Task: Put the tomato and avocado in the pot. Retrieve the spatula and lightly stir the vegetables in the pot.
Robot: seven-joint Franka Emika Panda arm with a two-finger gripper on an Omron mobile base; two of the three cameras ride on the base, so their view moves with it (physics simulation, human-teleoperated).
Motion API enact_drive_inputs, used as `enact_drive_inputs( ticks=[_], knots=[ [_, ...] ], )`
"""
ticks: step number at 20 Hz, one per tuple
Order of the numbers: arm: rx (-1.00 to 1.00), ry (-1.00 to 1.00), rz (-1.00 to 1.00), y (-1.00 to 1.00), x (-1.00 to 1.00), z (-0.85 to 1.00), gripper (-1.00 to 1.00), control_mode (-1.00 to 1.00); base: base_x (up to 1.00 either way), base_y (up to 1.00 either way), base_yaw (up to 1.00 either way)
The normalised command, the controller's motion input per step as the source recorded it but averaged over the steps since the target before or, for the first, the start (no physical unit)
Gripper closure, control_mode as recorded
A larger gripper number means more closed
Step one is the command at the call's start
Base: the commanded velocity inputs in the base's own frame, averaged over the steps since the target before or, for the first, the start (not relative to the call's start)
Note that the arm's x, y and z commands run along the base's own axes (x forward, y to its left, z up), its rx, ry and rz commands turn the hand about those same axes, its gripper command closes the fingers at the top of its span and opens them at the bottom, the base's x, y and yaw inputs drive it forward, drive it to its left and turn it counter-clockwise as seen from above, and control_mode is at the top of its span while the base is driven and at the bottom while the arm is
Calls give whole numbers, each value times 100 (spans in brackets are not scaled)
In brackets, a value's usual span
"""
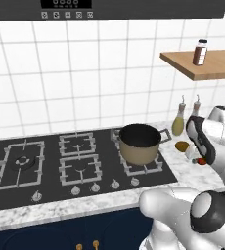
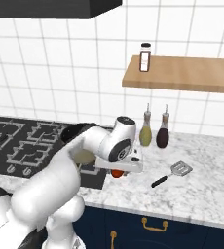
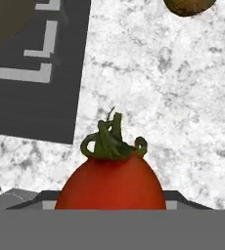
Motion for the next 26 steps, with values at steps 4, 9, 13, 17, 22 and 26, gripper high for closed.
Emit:
enact_drive_inputs(
  ticks=[4,9,13,17,22,26],
  knots=[
    [0,-40,0,100,-49,68,100,-100,0,0,0],
    [-8,-37,-1,100,-1,59,100,-100,0,0,0],
    [-23,14,-1,95,39,83,100,-100,0,0,0],
    [-16,38,-1,55,99,30,100,-100,0,0,0],
    [-8,48,0,17,93,20,100,-100,0,0,0],
    [16,14,2,-32,100,0,100,-100,0,0,0]
  ],
)
